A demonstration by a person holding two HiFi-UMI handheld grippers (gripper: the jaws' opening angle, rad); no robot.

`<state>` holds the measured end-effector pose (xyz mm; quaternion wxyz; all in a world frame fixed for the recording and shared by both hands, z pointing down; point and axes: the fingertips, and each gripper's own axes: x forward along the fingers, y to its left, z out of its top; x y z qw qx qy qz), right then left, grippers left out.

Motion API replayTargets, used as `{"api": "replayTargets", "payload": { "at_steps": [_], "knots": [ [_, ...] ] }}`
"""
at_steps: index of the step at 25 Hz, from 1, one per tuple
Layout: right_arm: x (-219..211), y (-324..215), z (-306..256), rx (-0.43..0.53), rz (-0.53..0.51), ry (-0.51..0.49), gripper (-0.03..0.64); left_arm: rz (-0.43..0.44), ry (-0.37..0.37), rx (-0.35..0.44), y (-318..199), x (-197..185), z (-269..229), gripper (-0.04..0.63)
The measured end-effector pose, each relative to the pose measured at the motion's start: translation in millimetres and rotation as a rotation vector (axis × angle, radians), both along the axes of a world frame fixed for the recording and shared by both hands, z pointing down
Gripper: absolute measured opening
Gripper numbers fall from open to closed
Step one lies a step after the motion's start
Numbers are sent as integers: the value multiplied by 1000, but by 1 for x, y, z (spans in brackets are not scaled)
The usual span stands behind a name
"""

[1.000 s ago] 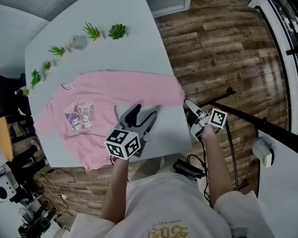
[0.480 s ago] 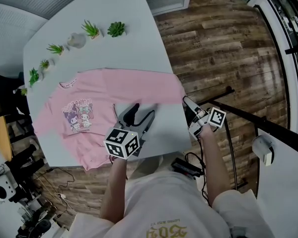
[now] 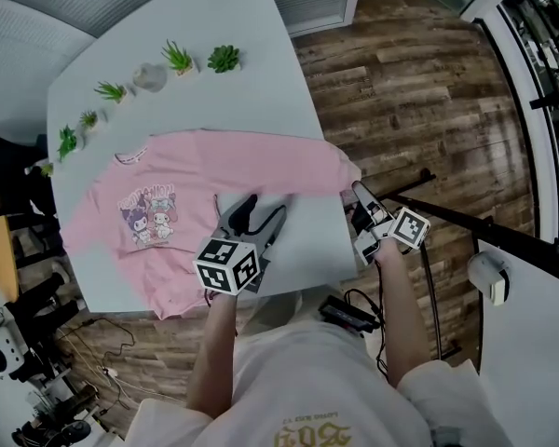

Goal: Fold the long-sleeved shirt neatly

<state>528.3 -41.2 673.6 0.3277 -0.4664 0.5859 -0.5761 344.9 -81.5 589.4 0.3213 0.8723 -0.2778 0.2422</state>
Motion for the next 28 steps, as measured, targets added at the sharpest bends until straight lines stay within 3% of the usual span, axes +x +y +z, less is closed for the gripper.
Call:
{"api": "replayTargets", "payload": {
  "at_steps": [7, 14, 28],
  "knots": [
    [2, -2, -29, 17, -20, 115, 18, -9, 1, 27, -2, -3, -12, 291],
    [2, -10, -63, 31, -70, 314, 18, -17, -4, 64, -8, -11, -30, 298],
    [-33, -32, -149, 140, -151, 471, 17, -146, -19, 157, -23, -77, -79, 301]
  ]
}}
